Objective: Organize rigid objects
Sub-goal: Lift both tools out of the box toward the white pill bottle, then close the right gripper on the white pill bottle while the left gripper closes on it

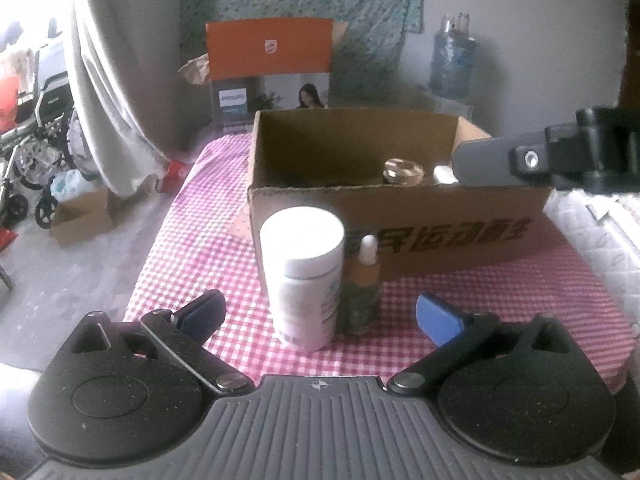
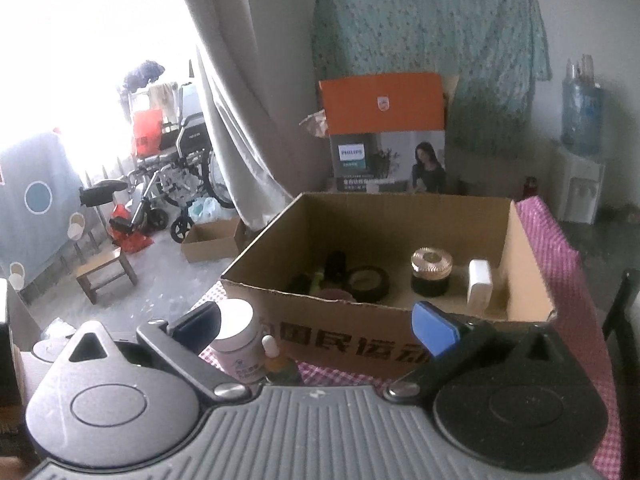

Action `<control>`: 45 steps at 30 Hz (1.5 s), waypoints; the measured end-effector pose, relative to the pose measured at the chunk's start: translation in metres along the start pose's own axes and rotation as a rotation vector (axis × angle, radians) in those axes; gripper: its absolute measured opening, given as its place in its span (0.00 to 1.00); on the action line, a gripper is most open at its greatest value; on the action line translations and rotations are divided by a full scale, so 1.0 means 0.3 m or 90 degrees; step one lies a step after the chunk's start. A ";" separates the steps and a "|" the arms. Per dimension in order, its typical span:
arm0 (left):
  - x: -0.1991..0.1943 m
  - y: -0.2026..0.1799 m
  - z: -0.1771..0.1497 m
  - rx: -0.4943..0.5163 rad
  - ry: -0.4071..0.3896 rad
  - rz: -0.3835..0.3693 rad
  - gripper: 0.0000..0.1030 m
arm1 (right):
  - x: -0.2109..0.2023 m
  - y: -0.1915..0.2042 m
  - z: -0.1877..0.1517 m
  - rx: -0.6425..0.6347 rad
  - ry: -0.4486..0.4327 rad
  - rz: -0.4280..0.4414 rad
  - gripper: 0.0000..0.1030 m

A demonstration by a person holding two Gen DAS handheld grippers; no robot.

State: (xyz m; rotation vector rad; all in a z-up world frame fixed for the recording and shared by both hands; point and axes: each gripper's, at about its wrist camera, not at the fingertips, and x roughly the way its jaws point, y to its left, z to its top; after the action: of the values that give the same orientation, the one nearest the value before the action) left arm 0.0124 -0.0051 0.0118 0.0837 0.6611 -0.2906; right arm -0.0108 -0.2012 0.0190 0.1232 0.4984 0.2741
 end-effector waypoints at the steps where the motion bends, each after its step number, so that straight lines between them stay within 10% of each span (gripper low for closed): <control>1: 0.002 0.003 -0.002 0.001 0.001 0.003 0.99 | 0.008 -0.004 0.000 0.009 0.004 0.002 1.00; 14: 0.075 0.026 -0.008 0.009 0.010 0.012 0.99 | 0.115 -0.108 -0.016 0.110 0.065 0.045 0.98; 25: 0.088 0.057 -0.017 0.011 0.009 -0.010 0.73 | 0.201 -0.090 -0.012 0.138 0.108 0.115 0.64; 45: 0.101 0.108 0.005 -0.030 -0.003 -0.054 0.47 | 0.305 0.108 0.056 0.004 0.158 0.215 0.65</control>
State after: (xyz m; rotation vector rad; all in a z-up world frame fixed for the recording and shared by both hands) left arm 0.0455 0.0185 -0.0060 0.0100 0.6679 -0.3571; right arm 0.0670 -0.1445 -0.0021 0.1817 0.7258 0.6233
